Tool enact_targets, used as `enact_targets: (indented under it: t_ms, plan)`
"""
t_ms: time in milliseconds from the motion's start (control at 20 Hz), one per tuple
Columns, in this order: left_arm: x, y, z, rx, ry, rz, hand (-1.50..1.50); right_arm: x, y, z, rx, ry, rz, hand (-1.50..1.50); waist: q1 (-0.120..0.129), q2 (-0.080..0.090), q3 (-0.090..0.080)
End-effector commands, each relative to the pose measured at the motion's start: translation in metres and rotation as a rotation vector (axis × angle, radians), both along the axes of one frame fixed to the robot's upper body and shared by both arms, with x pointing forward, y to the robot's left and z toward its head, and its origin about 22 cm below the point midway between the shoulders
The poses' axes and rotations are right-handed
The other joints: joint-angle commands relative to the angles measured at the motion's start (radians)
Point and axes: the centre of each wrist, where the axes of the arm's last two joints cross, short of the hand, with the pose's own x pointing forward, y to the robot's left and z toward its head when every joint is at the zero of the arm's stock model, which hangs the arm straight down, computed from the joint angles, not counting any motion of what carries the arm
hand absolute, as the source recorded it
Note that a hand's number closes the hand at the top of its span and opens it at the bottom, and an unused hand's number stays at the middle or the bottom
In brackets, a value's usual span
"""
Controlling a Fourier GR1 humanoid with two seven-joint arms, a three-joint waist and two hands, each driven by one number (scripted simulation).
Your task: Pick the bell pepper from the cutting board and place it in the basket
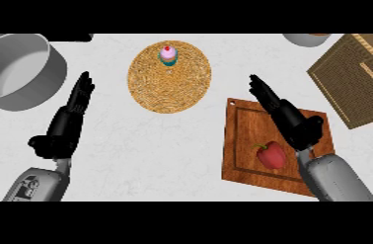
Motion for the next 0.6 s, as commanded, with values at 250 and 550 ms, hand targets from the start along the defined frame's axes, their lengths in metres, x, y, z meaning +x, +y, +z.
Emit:
enact_targets:
  t_ms: [250,550]
  plan:
    - [0.007,0.030,0.002,-0.013,0.214,0.061,0.00,0.039,0.046,0.116,0.222,-0.389,0.655,1.50,0.073,-0.006,0.009]
    - [0.008,0.037,-0.004,-0.081,0.340,0.097,0.00,-0.029,0.086,0.103,-0.114,-0.706,1.128,-1.50,-0.010,-0.026,0.009]
